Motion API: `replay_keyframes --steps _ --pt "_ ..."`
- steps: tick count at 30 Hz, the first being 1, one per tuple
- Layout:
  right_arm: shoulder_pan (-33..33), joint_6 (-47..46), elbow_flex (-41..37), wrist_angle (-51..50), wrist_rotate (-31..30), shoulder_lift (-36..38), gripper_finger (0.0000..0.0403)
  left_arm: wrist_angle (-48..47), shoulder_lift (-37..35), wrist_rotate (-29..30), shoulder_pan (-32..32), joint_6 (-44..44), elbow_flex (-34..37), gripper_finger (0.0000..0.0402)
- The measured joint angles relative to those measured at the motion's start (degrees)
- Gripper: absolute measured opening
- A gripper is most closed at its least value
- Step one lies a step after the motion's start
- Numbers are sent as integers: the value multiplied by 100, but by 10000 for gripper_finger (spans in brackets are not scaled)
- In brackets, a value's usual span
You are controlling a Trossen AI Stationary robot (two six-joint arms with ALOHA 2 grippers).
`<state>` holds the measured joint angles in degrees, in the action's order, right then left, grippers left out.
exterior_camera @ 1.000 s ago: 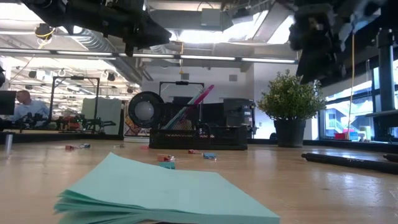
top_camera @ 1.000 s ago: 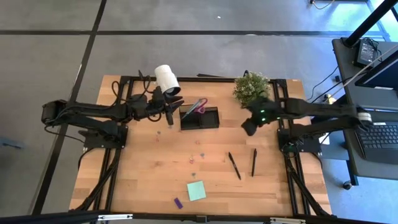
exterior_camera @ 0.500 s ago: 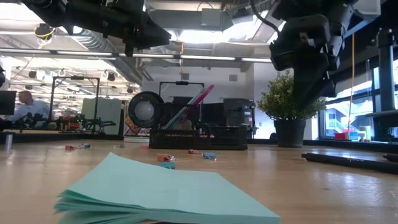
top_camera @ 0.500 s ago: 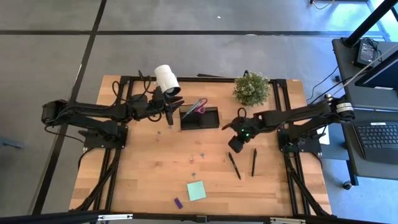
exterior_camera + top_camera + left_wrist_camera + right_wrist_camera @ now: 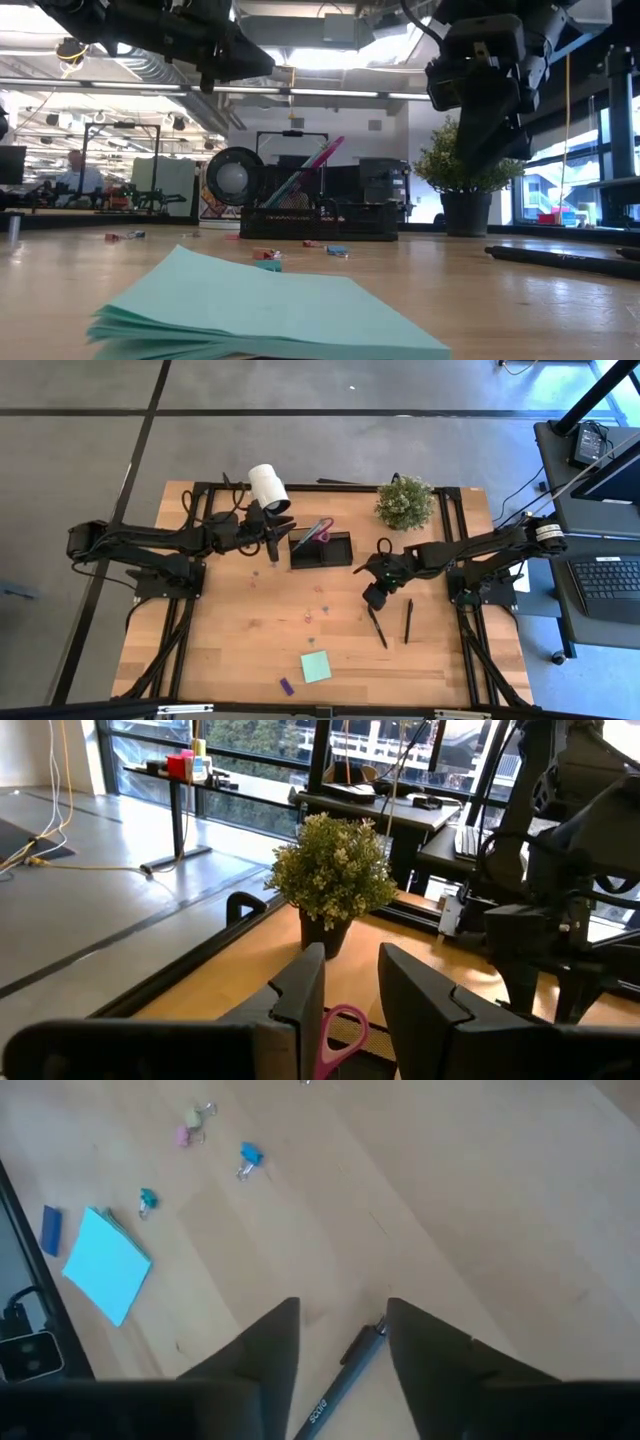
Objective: Pick and place office supplies into organizer
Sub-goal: Put the black pen into the black desk organizer
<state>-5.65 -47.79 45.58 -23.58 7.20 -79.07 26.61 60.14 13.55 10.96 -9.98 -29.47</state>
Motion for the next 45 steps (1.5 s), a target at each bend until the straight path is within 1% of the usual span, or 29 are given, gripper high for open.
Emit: replay_keyframes --steps 4,7,9,12,16,18,22,24,26,34,39,45 --pt "-49 -15 0 27 31 0 203 -3 0 -17 0 -152 -2 95" --pt "-64 28 0 38 323 0 225 -71 0 -19 0 -292 -2 94" --pt "-73 -93 0 46 488 0 232 -156 0 -19 0 -301 -2 92" --pt "-198 -145 0 49 665 0 232 -277 0 -19 0 -434 -2 91" --pt "-499 -458 19 -52 580 2 222 -381 0 -54 0 -620 -2 91" --pt "-630 -619 146 -421 252 -10 217 -413 0 -146 0 -682 -2 90" --pt "-838 -908 663 -1274 -481 -156 210 -435 0 -207 0 -705 -2 92" --pt "-912 -927 922 -1550 -740 -301 209 -463 0 -216 0 -703 -2 93" --pt "-944 -930 1124 -1759 -875 -502 208 -467 0 -220 0 -699 -2 92" --pt "-957 -1041 1255 -1759 -840 -1391 208 -769 0 -246 0 -766 -4 89" --pt "-957 -1336 1257 -1736 -814 -1661 208 -1071 0 -244 -29 -1031 -4 89" --pt "-956 -1476 1257 -1649 -755 -1937 208 -1148 0 -245 -94 -1038 -4 88"
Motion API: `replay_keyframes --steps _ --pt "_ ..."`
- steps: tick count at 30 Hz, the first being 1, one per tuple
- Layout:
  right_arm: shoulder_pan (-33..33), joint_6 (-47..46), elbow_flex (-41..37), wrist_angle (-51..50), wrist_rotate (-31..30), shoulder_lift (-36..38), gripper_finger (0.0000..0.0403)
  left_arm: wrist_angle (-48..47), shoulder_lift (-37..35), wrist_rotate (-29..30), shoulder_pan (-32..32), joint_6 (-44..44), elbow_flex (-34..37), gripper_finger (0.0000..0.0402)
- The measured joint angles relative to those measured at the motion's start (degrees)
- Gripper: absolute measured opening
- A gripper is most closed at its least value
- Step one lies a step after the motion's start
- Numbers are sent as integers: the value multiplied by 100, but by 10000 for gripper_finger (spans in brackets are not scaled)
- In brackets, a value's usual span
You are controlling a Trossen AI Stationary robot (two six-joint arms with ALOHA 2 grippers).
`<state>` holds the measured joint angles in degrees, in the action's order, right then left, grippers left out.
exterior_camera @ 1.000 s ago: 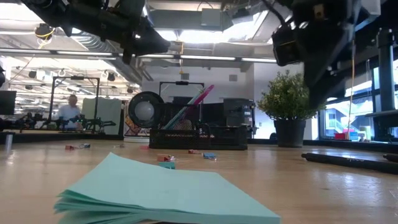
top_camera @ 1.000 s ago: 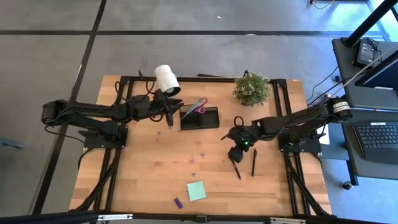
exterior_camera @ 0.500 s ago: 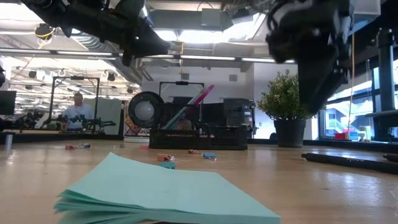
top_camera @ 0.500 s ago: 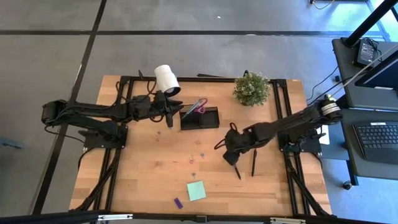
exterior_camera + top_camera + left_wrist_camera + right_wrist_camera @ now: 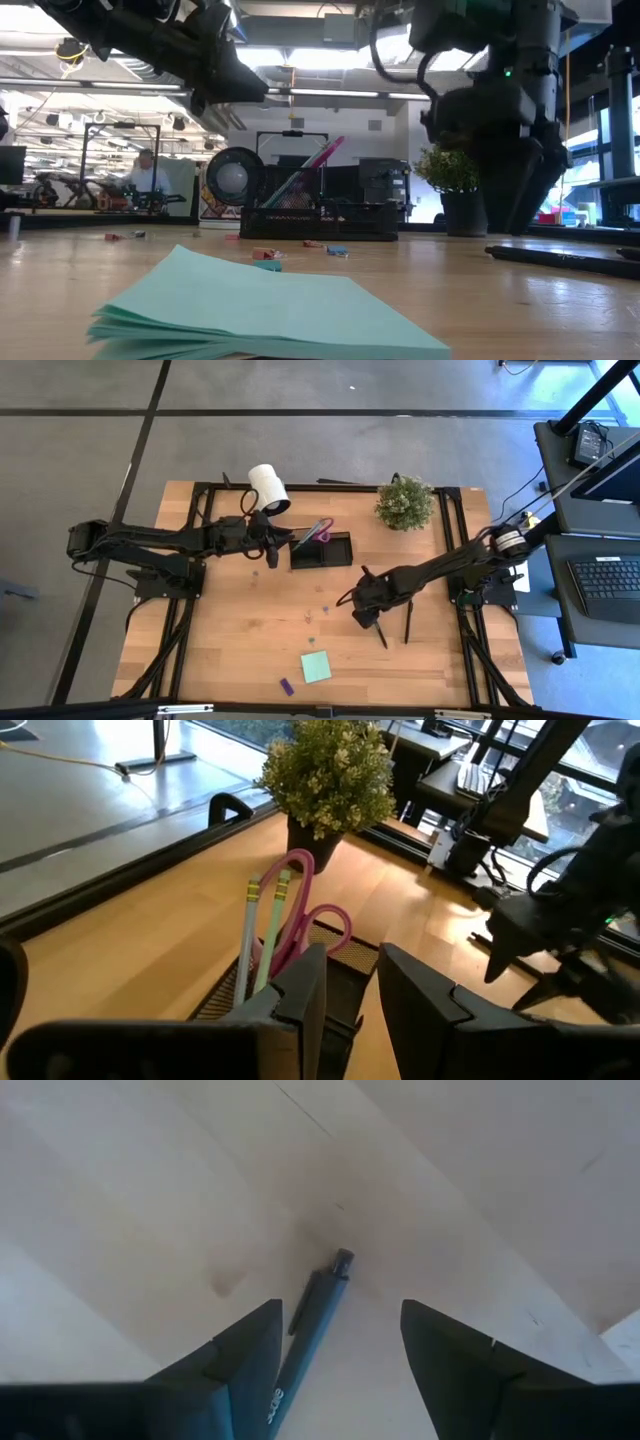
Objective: Pick and place office supplies into organizer
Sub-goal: Put the black pen into the black desk organizer
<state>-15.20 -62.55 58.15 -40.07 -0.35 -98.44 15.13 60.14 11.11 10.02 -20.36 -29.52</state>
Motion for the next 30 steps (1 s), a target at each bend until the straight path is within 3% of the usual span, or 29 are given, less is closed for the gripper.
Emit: replay_keyframes --steps 12,30 --pt "-84 -48 4 538 -5 -377 208 -35 0 3 2 7 0 88" --pt "-116 -22 9 493 -20 -526 208 -85 0 5 2 55 0 88"
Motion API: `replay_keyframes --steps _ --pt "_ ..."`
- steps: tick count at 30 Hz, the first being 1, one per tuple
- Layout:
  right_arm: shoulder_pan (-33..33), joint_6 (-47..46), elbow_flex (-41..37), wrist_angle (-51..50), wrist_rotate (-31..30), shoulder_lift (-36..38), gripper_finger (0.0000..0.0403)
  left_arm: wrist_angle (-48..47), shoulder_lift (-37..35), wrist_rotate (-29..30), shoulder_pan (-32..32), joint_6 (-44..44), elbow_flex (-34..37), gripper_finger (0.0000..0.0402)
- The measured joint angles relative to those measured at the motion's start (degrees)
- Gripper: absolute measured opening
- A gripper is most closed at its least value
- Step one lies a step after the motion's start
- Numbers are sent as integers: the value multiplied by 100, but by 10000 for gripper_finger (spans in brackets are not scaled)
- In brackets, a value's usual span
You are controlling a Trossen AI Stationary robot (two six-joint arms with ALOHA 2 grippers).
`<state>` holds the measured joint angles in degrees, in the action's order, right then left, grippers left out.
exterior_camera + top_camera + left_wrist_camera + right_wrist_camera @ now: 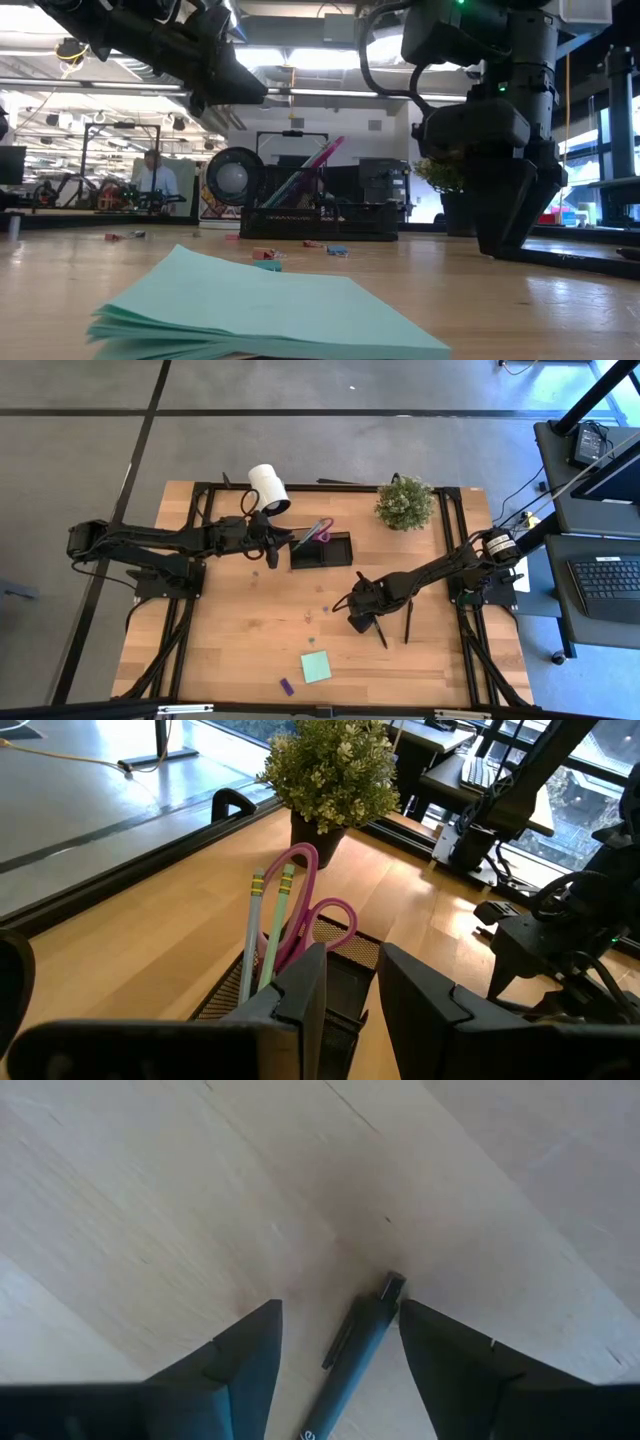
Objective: Pick and place office supplies into organizer
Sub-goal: Put the black pen into the black desk organizer
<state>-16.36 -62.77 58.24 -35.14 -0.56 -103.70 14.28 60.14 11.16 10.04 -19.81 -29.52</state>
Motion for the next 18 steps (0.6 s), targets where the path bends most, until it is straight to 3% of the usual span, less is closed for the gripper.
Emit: replay_keyframes --steps 7,18 --pt "0 20 -2 -75 2 -9 197 0 0 0 0 -54 0 88" --pt "0 309 -9 -254 -157 -13 108 0 0 3 -174 -52 0 88"
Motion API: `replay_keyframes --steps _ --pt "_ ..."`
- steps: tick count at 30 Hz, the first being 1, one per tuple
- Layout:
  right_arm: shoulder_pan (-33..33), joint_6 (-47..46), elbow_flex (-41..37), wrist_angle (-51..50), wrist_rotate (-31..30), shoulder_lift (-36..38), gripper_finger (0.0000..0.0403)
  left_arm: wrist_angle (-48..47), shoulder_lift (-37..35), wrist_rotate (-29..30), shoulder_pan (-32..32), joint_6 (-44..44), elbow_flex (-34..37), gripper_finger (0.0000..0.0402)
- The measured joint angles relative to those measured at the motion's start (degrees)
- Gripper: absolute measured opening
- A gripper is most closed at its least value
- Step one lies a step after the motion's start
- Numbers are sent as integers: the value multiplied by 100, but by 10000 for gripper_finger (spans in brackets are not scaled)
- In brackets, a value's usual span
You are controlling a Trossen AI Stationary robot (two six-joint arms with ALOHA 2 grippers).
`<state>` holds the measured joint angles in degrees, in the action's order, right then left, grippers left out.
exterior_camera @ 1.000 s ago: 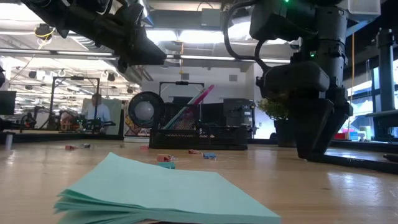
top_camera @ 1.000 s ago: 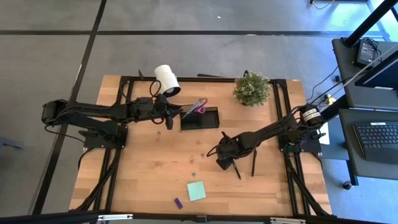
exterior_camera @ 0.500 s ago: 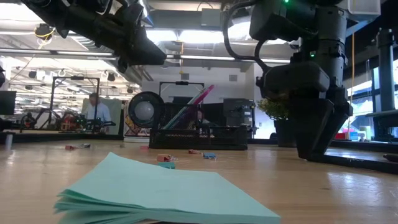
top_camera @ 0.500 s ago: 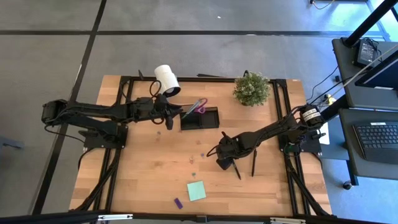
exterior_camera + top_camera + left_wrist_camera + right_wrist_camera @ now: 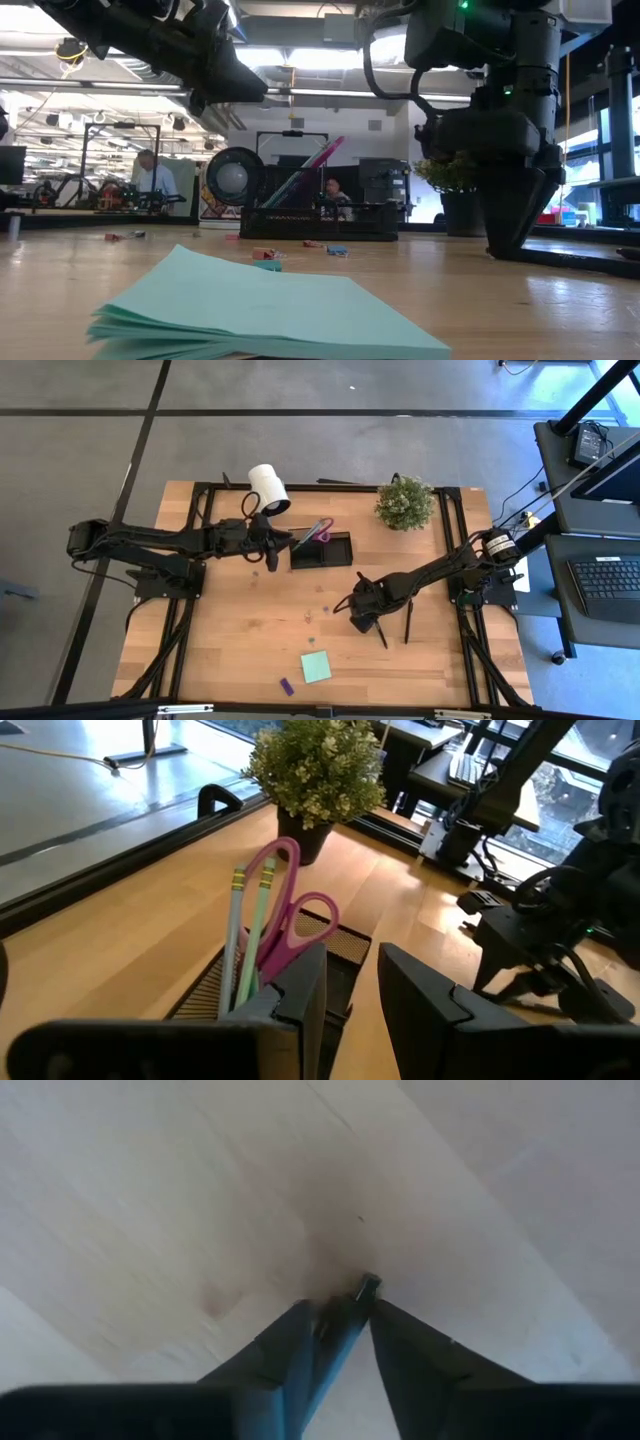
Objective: Pick and place office supplies into organizer
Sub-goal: Put the black pen into the black desk organizer
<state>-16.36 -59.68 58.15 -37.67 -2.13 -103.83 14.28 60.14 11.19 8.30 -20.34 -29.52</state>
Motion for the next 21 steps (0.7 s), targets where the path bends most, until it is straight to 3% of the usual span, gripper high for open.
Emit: replay_keyframes --steps 9,21 --pt "0 153 -3 -17 -15 0 45 2 0 1 -84 0 0 88" --pt "0 688 479 -177 62 -49 51 2 0 -1 -120 -100 0 88"
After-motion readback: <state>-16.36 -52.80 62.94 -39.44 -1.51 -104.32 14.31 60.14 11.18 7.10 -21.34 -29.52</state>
